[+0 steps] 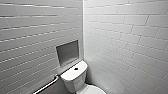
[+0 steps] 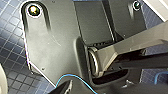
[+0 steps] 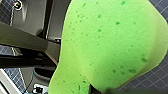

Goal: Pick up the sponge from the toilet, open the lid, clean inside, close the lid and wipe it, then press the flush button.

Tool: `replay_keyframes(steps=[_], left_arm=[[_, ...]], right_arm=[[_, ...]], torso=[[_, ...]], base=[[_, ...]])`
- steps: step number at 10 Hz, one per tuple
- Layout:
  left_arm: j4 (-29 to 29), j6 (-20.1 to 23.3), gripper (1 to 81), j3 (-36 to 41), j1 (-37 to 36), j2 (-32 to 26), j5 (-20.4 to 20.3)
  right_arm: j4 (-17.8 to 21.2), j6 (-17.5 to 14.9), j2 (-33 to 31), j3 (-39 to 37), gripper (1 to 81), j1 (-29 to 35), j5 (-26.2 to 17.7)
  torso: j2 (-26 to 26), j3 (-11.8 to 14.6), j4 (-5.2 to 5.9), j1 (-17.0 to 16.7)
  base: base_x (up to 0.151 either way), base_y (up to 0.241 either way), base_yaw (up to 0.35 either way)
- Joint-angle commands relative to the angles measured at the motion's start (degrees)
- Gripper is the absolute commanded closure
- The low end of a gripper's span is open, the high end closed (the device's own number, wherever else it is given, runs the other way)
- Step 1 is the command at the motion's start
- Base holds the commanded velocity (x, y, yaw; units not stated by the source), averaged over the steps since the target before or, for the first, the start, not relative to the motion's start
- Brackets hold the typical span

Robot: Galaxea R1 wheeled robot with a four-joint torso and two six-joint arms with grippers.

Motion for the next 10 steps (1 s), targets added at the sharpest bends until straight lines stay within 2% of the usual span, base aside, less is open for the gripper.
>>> replay_keyframes(steps=[1,3,5,7,8,10], left_arm=[[-0.23,-0.04,1.0,0.38,-1.6,-0.21,3.19],[-0.31,-0.04,1.0,0.39,-1.6,-0.21,3.11],[-0.31,-0.04,1.0,0.39,-1.6,-0.38,3.1],[-0.23,-0.04,1.0,0.47,-1.6,-0.47,3.1],[-0.23,-0.04,1.0,0.74,-1.6,-0.47,3.02],[-0.23,-0.04,1.0,0.74,-1.6,-0.47,3.02]], right_arm=[[0.6,0.05,-0.22,-0.25,81.1,1.03,-4.06],[0.24,-0.22,-0.48,0.27,81.1,0.59,-4.06],[0.24,-0.22,-2.57,4.89,81.1,0.33,-4.06],[0.16,-0.22,-7.34,13.64,81.1,-0.11,-3.53],[0.07,-0.22,-11.43,20.69,81.1,-0.2,-3.19],[0.15,-0.22,-15.68,27.78,81.1,-0.11,-2.57]], torso=[[0.0,0.0,0.0,0.02],[0.0,0.0,0.0,-0.02],[0.0,0.0,0.0,-0.02],[0.0,0.0,0.0,0.0],[0.0,0.0,0.0,0.0],[0.0,0.0,0.0,0.0]], base=[[0.08,0.0,0.0],[0.082,0.0,0.0],[0.083,0.0,0.0],[0.083,0.0,0.0],[0.083,0.0,0.0],[0.083,0.0,0.0]])
